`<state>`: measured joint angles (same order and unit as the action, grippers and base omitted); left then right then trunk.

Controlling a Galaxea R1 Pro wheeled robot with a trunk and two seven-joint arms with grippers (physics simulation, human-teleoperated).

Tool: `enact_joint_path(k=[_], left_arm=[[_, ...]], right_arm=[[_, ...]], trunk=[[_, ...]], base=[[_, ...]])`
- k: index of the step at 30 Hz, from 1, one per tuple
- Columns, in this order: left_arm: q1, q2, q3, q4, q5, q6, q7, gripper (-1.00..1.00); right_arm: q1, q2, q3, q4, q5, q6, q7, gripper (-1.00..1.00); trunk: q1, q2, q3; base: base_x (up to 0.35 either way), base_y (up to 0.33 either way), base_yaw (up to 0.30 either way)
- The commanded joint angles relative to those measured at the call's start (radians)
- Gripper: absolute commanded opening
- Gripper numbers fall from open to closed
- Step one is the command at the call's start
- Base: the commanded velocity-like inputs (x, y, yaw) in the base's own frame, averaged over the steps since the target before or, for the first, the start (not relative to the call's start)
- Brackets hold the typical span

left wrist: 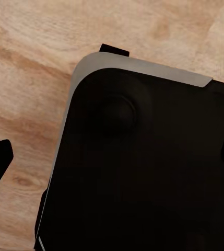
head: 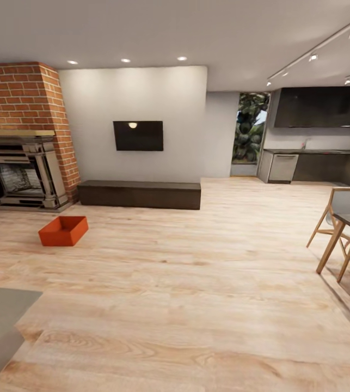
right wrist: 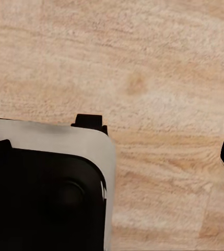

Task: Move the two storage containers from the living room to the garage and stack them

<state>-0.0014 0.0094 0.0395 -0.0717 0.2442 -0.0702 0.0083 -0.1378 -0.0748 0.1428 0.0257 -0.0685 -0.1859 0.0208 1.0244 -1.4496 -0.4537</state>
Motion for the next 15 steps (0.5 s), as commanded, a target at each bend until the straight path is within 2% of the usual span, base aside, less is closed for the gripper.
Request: enact_joint_path(k=[1,15], left_arm=[[0.000,0.000,0.003,0.000,0.001,-0.002,0.001,1.00],[0.000,-0.002,0.002,0.000,0.001,-0.002,0.001,1.00]], right_arm=[[-0.001,0.000,0.007,0.003,-0.007,-0.006,0.002,1.00],[-0.002,0.006,0.004,0.003,-0.008,-0.003,0.002,1.00]], trunk=[[0.001,0.000,-0.001],[0.001,0.000,-0.001]], base=[[0.323,0.000,0.000],[0.323,0.000,0.000]])
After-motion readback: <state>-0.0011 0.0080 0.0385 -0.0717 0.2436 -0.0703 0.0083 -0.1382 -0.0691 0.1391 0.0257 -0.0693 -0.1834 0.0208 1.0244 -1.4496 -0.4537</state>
